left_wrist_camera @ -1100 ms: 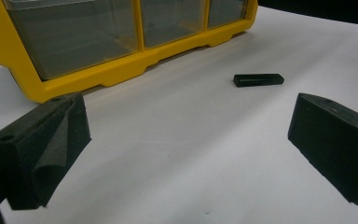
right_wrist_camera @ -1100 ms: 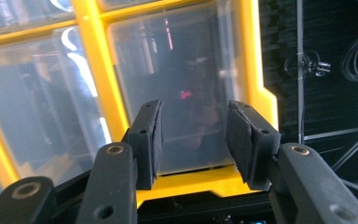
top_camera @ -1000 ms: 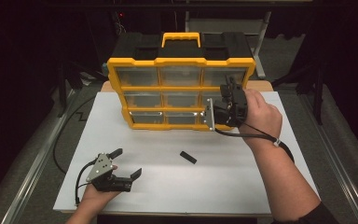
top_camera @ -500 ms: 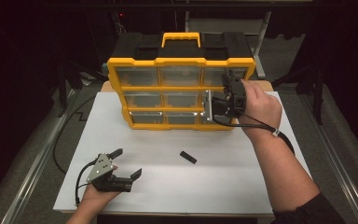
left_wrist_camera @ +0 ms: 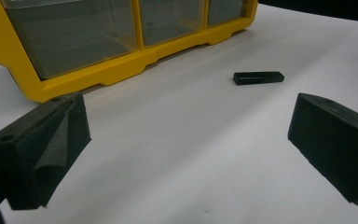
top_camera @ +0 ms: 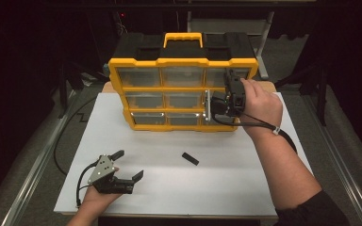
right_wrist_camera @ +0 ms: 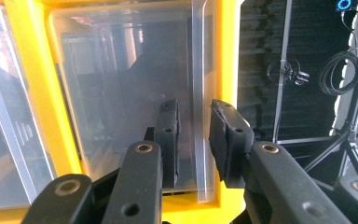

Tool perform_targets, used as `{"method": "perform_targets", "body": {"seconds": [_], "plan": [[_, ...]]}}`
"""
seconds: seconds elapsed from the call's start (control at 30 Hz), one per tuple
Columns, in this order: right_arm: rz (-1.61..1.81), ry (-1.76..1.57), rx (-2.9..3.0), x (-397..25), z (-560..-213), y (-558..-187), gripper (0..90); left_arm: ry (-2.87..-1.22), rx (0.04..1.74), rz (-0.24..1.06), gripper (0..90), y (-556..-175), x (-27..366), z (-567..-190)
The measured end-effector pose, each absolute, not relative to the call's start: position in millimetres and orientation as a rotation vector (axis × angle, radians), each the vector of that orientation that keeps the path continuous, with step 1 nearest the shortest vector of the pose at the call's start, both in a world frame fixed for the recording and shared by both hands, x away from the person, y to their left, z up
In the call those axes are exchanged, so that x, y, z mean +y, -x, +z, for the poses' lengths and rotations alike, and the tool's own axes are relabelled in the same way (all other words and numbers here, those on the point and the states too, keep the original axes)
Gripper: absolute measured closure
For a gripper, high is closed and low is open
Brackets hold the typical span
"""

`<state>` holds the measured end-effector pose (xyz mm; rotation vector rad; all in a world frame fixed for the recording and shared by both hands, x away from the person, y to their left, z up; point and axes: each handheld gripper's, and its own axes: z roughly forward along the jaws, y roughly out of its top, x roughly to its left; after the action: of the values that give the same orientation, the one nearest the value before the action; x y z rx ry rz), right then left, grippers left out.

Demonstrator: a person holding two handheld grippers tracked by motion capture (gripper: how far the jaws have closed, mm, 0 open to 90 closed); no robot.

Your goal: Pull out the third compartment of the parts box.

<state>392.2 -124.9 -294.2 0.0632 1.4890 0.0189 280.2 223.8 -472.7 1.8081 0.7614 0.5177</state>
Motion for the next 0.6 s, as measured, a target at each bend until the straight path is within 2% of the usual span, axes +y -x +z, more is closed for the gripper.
{"method": "perform_targets", "body": {"seconds": [0.6], "plan": [[-0.016, -0.042, 1.440, -123.2, -297.0, -394.7, 82.0, -1.809, 0.764, 0.520, 0.2, -279.7, 223.8, -472.7]]}}
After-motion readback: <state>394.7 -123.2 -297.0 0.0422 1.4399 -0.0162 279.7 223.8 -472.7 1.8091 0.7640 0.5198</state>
